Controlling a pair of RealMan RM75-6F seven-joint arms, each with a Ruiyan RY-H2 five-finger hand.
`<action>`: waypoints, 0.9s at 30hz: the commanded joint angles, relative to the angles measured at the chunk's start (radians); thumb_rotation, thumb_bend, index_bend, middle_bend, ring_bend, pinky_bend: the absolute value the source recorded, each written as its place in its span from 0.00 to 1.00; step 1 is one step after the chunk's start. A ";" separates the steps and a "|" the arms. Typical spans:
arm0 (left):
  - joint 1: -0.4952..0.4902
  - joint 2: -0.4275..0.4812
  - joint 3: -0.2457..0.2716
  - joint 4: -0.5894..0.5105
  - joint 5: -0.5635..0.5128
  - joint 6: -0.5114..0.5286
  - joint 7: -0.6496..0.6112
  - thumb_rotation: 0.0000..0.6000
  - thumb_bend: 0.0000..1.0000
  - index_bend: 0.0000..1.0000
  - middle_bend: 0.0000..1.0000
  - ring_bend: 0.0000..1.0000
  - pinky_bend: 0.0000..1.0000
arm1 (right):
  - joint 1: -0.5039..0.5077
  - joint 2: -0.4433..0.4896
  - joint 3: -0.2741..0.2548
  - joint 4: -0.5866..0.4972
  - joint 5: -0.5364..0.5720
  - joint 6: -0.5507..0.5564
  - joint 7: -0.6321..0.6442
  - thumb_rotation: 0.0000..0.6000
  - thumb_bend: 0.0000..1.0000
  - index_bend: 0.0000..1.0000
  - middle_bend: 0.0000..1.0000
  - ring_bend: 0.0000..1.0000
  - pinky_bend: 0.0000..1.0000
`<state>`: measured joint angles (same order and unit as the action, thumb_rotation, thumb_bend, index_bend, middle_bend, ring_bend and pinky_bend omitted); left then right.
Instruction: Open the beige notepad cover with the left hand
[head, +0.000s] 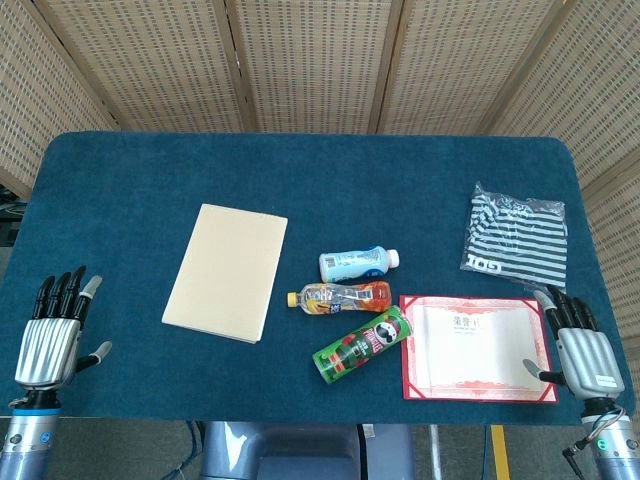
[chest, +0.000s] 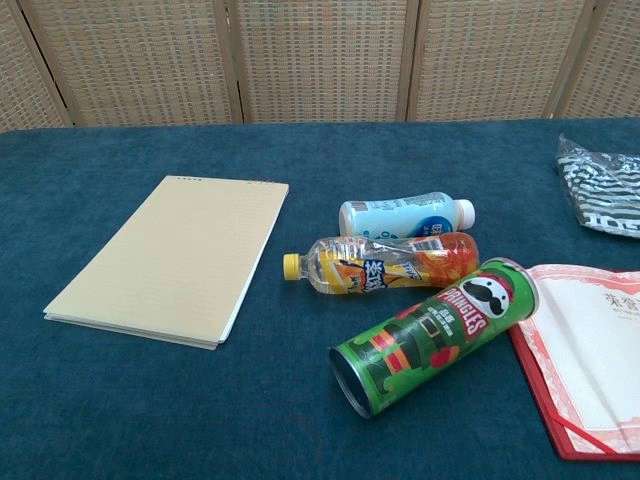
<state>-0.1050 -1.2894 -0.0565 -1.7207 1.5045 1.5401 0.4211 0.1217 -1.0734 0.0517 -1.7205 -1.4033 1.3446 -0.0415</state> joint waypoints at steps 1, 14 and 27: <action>0.001 0.000 -0.001 0.000 0.000 0.001 0.000 1.00 0.12 0.00 0.00 0.00 0.00 | 0.000 -0.001 -0.002 0.000 -0.004 0.000 0.000 1.00 0.21 0.03 0.00 0.00 0.00; -0.006 -0.001 -0.001 0.006 -0.005 -0.015 -0.005 1.00 0.13 0.00 0.00 0.00 0.00 | 0.000 0.001 0.001 0.000 0.003 -0.002 0.002 1.00 0.21 0.03 0.00 0.00 0.00; -0.010 -0.001 0.005 0.003 -0.012 -0.031 -0.003 1.00 0.12 0.00 0.00 0.00 0.00 | -0.005 -0.009 0.003 0.011 -0.020 0.026 0.002 1.00 0.21 0.03 0.00 0.00 0.00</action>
<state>-0.1149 -1.2901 -0.0524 -1.7176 1.4919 1.5092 0.4178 0.1182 -1.0811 0.0543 -1.7118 -1.4205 1.3683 -0.0412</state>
